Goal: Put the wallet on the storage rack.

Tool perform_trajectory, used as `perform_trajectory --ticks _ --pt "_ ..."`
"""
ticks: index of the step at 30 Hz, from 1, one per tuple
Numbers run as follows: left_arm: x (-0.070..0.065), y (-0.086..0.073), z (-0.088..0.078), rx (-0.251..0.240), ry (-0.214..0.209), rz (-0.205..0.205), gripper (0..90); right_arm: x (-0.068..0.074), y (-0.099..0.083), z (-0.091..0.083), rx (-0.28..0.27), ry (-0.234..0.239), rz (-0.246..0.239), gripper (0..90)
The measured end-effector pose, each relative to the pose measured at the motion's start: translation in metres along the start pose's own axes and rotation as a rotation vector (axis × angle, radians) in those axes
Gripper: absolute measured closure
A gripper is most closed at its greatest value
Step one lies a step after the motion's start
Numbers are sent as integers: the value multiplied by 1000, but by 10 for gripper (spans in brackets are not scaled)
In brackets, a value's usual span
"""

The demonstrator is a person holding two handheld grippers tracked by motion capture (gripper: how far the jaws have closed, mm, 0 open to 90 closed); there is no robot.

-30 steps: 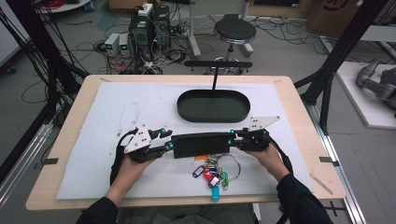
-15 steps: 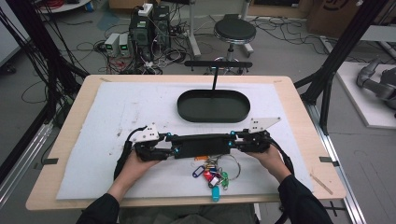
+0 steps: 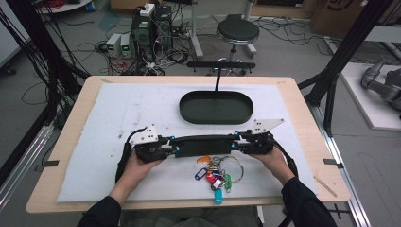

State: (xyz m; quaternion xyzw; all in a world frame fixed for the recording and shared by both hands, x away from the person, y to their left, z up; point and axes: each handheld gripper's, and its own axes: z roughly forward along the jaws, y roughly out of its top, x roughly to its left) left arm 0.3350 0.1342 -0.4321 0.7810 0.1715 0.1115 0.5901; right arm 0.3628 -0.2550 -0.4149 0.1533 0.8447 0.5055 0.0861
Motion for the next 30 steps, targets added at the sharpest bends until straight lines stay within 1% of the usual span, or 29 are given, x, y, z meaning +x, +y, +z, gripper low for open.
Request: perform_trajectory --ticks 2,3,4,5,7,9,10,11,12,13,14,15,18,19,20,21,23,24,25,26,30 --pt "-1 3 -1 -14 1 13 750 0 0 -1 -6 -12 1 661" --pt "-2 4 -1 -24 1 15 751 0 1 -3 -20 -25 7 613" --pt "-3 5 -2 -33 1 17 751 0 1 -3 -20 -25 7 613" --pt "-4 7 -2 -38 5 19 752 0 1 -5 -28 -33 11 594" --pt "-3 8 -4 -56 14 14 753 0 2 -9 -43 -56 16 560" --pt "-2 10 -6 -71 27 16 753 -1 2 -13 -60 -74 35 517" --pt "-2 11 -7 -74 29 16 753 -2 1 -17 -69 -89 41 502" --pt "-1 12 -8 -79 32 16 754 -3 1 -21 -85 -112 53 448" --pt "-1 14 -9 -87 36 14 754 -3 1 -21 -85 -112 53 448" --pt "-1 15 -11 -93 40 13 753 -4 0 -23 -94 -131 65 431" --pt "-1 16 -12 -97 44 15 753 -6 -1 -27 -105 -162 91 397" --pt "-1 18 -12 -102 47 18 753 -6 -1 -27 -105 -162 91 397" --pt "-1 23 -15 -116 53 25 753 -9 -3 -34 -122 -213 126 364" --pt "-1 25 -15 -119 57 27 753 -11 -4 -38 -131 -241 144 363" --pt "-1 26 -15 -123 61 29 753 -11 -4 -38 -131 -241 144 363" --pt "-1 28 -15 -128 64 30 754 -11 -5 -40 -137 -256 147 363" --pt "-1 30 -14 -134 71 34 754 -12 -7 -44 -142 -293 152 364" --pt "0 32 -14 -135 76 37 754 -13 -9 -48 -146 -323 168 367" --pt "0 33 -13 -137 81 38 754 -13 -9 -48 -146 -323 168 367" --pt "0 35 -12 -137 89 44 755 -14 -10 -49 -148 -335 172 367" --pt "2 40 -8 -141 108 51 754 -17 -15 -59 -162 -408 205 369"
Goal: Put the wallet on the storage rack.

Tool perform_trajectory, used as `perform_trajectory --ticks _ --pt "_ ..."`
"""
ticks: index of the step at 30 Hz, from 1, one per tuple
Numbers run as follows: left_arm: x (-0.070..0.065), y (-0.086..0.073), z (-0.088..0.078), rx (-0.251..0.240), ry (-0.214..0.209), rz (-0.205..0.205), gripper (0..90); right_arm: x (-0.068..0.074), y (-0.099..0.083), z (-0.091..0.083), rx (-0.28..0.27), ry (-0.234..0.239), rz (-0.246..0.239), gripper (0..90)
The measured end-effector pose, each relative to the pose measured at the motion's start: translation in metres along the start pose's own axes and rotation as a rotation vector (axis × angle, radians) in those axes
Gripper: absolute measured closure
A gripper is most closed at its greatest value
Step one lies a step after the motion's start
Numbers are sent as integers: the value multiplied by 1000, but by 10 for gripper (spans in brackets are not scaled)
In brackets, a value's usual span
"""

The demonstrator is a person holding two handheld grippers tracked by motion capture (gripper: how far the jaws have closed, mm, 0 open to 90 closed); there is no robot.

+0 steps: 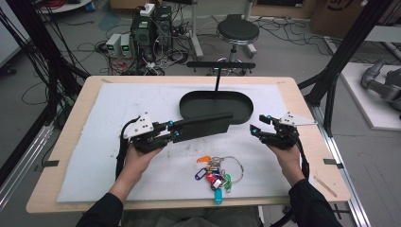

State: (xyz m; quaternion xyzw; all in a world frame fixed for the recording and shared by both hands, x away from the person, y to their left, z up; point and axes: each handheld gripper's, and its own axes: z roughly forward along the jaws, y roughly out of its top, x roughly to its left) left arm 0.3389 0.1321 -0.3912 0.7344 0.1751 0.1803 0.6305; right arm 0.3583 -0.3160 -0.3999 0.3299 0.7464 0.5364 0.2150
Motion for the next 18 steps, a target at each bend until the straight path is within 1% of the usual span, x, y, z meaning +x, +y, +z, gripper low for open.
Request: perform_trajectory --ticks 1,2,4,5,6,7,8,9,13,18 --pt "0 2 2 1 4 5 755 -1 0 -1 -1 -17 6 368" --pt "1 3 3 1 7 10 755 -4 -1 -3 -1 -42 23 368" --pt "1 7 6 3 16 14 754 -8 -3 -6 -6 -66 46 364" --pt "1 8 7 2 21 15 754 -11 -4 -9 -10 -95 61 363" --pt "1 9 9 -2 29 20 754 -11 -4 -9 -10 -95 61 363" --pt "1 10 10 -3 34 25 754 -13 -5 -11 -12 -110 82 359" --pt "2 11 11 -3 35 25 754 -13 -5 -11 -12 -110 82 359" --pt "3 13 13 -7 39 26 754 -15 -6 -12 -16 -123 92 357" --pt "7 17 18 -21 54 34 754 -16 -6 -14 -16 -132 98 358" --pt "11 20 27 -34 69 34 754 -18 -7 -15 -23 -146 102 358"
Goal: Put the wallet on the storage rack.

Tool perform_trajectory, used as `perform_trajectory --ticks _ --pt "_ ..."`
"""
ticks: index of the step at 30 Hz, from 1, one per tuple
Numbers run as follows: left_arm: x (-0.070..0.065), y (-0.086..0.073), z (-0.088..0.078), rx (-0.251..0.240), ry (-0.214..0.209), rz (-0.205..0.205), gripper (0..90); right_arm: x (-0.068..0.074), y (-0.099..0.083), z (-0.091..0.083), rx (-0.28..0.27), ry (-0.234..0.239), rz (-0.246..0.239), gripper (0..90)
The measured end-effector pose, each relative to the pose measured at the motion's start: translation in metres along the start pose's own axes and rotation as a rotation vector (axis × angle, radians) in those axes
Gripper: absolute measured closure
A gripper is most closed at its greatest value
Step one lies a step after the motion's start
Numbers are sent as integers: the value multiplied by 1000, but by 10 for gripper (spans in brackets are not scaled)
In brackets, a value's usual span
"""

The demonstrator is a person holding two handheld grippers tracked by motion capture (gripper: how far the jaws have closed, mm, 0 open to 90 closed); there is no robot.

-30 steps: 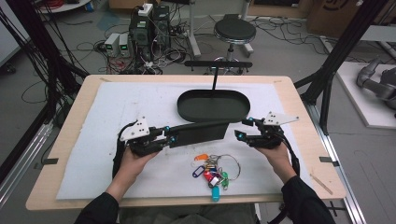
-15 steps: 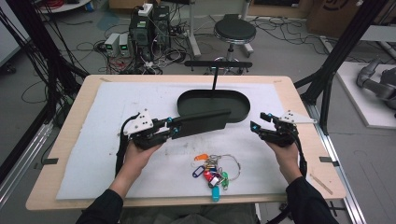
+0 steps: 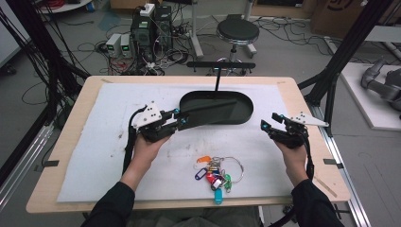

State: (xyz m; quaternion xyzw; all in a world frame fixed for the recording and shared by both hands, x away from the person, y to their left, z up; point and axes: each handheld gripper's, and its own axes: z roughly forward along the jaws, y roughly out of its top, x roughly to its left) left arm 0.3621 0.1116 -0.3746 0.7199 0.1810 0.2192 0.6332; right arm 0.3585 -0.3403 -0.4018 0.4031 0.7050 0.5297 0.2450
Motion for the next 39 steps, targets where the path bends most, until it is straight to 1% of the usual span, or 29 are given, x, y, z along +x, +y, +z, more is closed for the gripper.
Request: perform_trajectory --ticks 6,13,18,24,27,28,30,33,39 --pt "5 1 14 -9 13 8 754 -1 0 -1 -3 -8 5 358" --pt "15 -3 32 -17 30 -7 754 -3 -1 -2 -7 -18 10 358" --pt "22 -9 48 -20 45 -21 754 -5 -1 -2 -10 -25 12 358" --pt "32 -17 68 -5 62 -34 754 -6 -2 -2 -7 -25 15 358" --pt "36 -21 78 -1 69 -53 754 -6 -2 -2 -8 -26 15 358" --pt "36 -23 82 -9 74 -53 754 -6 -2 -2 -9 -26 15 358" --pt "38 -27 89 -9 80 -62 755 -7 -2 -2 -8 -27 19 359" --pt "41 -33 99 3 84 -71 755 -8 -3 -2 -10 -26 23 359" --pt "42 -39 118 15 83 -73 756 -9 -3 -3 -13 -28 19 360"
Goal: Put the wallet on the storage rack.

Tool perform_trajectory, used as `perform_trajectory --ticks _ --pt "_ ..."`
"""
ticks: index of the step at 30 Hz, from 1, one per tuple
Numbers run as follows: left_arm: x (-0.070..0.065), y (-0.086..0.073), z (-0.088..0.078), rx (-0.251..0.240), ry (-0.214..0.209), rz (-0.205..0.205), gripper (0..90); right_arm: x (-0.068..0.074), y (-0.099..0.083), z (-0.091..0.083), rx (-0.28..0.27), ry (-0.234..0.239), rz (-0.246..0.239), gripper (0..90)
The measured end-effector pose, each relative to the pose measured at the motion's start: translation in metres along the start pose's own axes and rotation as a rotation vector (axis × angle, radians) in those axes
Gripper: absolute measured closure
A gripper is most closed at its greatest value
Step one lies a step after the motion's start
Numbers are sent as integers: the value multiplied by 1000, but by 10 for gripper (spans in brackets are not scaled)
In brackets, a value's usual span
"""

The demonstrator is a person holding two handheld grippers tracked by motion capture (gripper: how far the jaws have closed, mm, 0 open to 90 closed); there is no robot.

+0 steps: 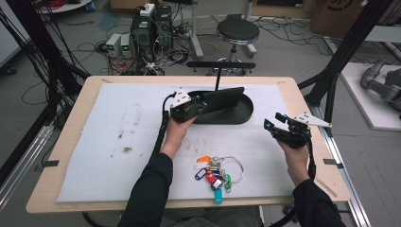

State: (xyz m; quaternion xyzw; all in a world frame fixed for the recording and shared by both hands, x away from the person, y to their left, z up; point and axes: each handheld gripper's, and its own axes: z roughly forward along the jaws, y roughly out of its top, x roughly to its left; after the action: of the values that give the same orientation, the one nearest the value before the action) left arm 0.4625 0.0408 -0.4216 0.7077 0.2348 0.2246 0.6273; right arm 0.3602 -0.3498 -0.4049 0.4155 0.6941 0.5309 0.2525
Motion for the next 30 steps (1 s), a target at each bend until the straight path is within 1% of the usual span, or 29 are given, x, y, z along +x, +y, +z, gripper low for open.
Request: perform_trajectory --ticks 1,4,8,11,14,16,19,20,22,24,28,30 --pt "0 0 2 5 -3 -2 755 0 0 0 0 0 2 360" --pt "0 -4 8 15 5 10 755 -1 -1 -1 0 -2 -2 361" --pt "6 -9 8 0 12 -21 755 -2 -1 -1 2 -6 -3 362" --pt "8 -10 7 10 17 -29 753 -2 -1 -1 3 -6 -4 362" --pt "11 -11 5 34 9 -33 749 -2 -2 -2 4 -6 -5 362" --pt "12 -12 4 49 9 -49 745 -2 -2 -2 5 -5 -5 362" --pt "14 -13 3 103 17 -47 742 -2 -2 -1 7 -7 -6 362" --pt "13 -14 3 134 19 -38 741 -1 -2 -1 9 -8 -6 362" --pt "12 -16 5 161 17 -24 740 -1 -2 -1 8 -9 -9 362" --pt "10 -17 6 167 22 -22 739 -1 -2 -1 9 -9 -9 362" --pt "8 -18 8 187 27 -5 728 -2 -2 -1 11 -5 -6 362" --pt "9 -18 8 192 37 -13 712 -2 -2 -1 12 -7 -5 362"
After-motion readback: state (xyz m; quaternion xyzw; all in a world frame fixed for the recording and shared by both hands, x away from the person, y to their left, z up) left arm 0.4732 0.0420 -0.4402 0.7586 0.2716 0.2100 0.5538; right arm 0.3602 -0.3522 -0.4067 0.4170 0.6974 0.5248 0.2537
